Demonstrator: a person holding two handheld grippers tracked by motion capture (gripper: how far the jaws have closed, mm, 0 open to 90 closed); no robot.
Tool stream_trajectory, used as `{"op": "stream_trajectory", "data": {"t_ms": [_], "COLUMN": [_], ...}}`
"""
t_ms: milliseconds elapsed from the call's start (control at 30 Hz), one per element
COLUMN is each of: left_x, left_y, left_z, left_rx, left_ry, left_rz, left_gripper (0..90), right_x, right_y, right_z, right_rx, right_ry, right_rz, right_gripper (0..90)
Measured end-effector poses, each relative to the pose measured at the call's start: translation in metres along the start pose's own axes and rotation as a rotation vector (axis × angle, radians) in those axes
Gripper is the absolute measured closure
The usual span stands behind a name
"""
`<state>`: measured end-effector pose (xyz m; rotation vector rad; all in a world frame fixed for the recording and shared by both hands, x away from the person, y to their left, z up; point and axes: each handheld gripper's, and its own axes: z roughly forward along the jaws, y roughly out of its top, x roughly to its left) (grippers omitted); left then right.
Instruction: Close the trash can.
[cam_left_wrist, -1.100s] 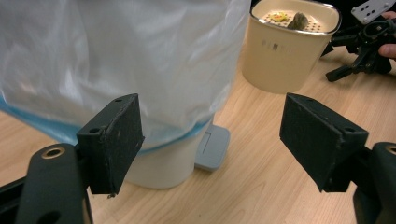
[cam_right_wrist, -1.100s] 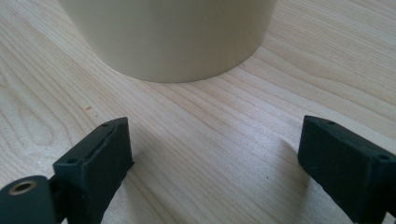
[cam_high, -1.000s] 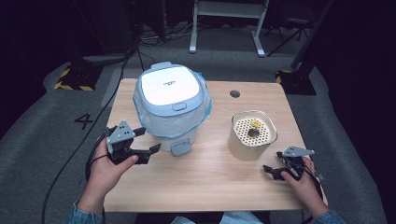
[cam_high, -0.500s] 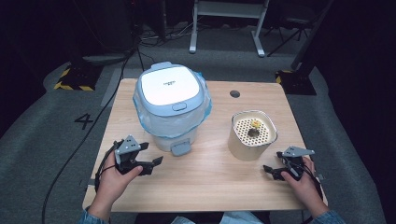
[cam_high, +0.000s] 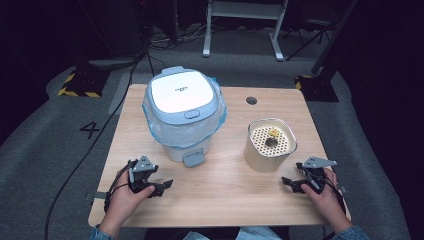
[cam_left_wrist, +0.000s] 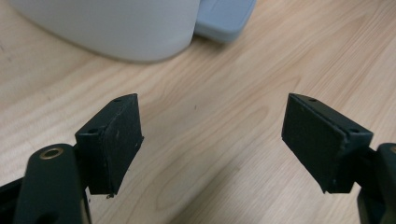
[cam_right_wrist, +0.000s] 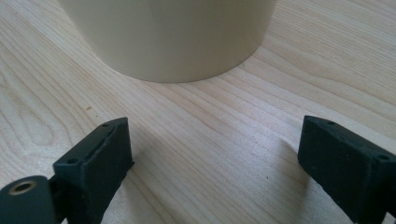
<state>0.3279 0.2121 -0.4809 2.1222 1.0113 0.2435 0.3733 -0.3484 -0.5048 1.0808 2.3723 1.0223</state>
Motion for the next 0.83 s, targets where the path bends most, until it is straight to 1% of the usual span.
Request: {"op": "stream_trajectory", "data": {"t_ms": [67, 100, 200, 267, 300, 400, 500, 567, 600, 633, 767, 833], "left_x": [0.000, 0.001, 0.001, 0.001, 0.001, 0.001, 0.000, -0.002, -0.003, -0.004, -0.004, -0.003], "left_y": [-0.003, -0.004, -0.007, -0.009, -0.010, -0.011, -0.012, -0.012, -0.011, -0.011, -0.010, -0.010], "left_z": [0.003, 0.005, 0.008, 0.013, 0.015, 0.020, 0.022, 0.023, 0.024, 0.025, 0.025, 0.025], "left_rx": [0.018, 0.029, 0.050, 0.055, 0.062, 0.049, 0.035, 0.029, 0.035, 0.033, 0.036, 0.036], "left_ry": [0.008, 0.014, 0.031, 0.039, 0.052, 0.081, 0.086, 0.108, 0.115, 0.122, 0.125, 0.125], "left_rz": [-0.001, 0.007, 0.020, 0.026, 0.029, 0.093, 0.081, 0.064, 0.063, 0.049, 0.041, 0.043], "left_gripper": [20.4, 20.4, 19.6, 18.8, 18.4, 15.8, 14.0, 13.6, 13.1, 12.4, 10.8, 10.7], "right_x": [0.000, 0.000, 0.000, 0.000, 0.000, 0.000, 0.000, 0.000, 0.000, 0.000, 0.000, 0.000], "right_y": [0.000, 0.000, 0.000, 0.000, 0.000, 0.000, 0.000, 0.000, 0.000, 0.000, 0.000, 0.000], "right_z": [0.000, 0.000, 0.000, 0.000, 0.000, 0.000, 0.000, 0.000, 0.000, 0.000, 0.000, 0.000], "right_rx": [0.000, 0.000, 0.000, 0.000, 0.000, 0.000, 0.000, 0.000, 0.000, 0.000, 0.000, 0.001], "right_ry": [0.000, 0.000, 0.000, 0.000, 0.000, 0.000, 0.000, 0.000, 0.000, 0.000, -0.001, -0.003], "right_rz": [0.000, 0.000, 0.000, 0.000, 0.000, 0.000, 0.000, 0.000, 0.000, 0.000, 0.000, 0.001], "right_gripper": [10.2, 10.2, 10.2, 10.1, 10.2, 10.2, 10.1, 10.2, 10.2, 10.2, 10.2, 9.8]}}
